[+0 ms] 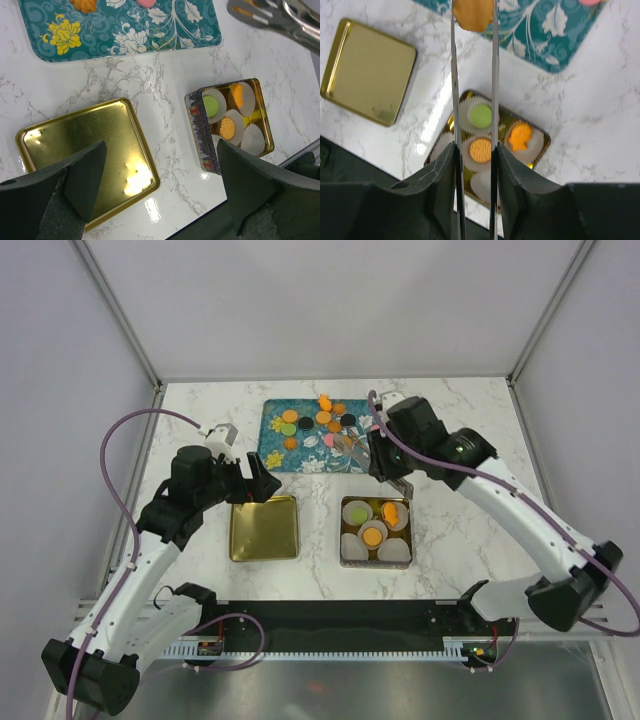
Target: Pack the cookies
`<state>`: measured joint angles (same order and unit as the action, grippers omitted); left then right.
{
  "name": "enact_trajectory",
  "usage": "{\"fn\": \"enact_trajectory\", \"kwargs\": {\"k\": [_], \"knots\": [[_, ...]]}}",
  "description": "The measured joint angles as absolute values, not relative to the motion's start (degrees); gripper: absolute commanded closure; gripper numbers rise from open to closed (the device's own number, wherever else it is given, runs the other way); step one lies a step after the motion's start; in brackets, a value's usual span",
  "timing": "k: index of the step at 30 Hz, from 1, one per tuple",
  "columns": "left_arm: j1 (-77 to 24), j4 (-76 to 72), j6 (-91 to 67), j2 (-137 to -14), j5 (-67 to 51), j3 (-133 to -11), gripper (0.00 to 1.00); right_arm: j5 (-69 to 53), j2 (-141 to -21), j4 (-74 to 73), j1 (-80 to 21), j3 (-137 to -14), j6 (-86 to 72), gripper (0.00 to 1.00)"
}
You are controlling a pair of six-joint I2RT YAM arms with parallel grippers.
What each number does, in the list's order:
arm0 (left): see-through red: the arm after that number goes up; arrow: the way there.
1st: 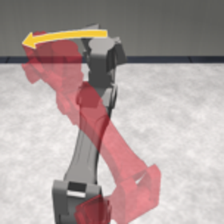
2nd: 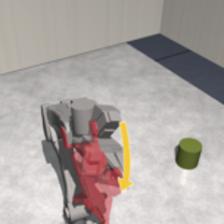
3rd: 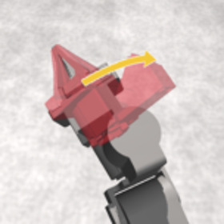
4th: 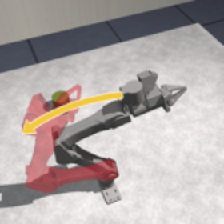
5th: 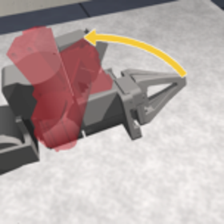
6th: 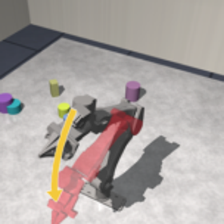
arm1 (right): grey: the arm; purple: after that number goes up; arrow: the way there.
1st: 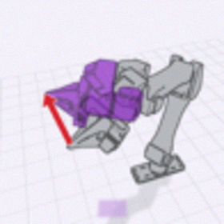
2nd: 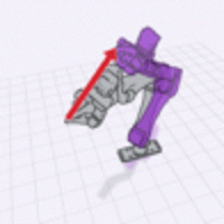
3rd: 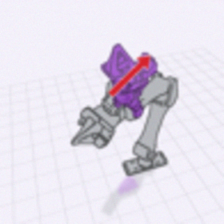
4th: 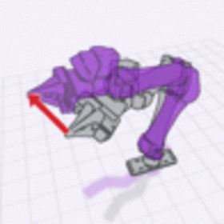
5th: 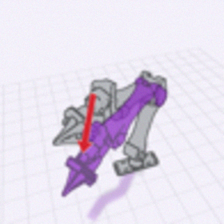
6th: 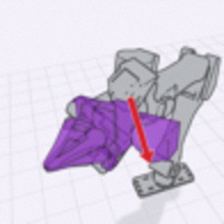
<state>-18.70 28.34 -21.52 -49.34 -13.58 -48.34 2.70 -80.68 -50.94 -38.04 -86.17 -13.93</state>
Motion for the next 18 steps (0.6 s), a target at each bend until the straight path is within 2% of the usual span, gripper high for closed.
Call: {"fn": "enact_trajectory", "kwargs": {"k": [9,18], "knots": [[-18.7,28.4,-21.5,-49.3,-13.6,-48.3,0.00,-4.8,-62.8,-62.2,-38.2,-70.9,-15.4,0.72],[-18.7,28.4,-21.5,-49.5,-13.6,-48.3,0.00,-12.4,-60.1,-65.1,-39.9,-64.1,-16.1,0.72]]}}
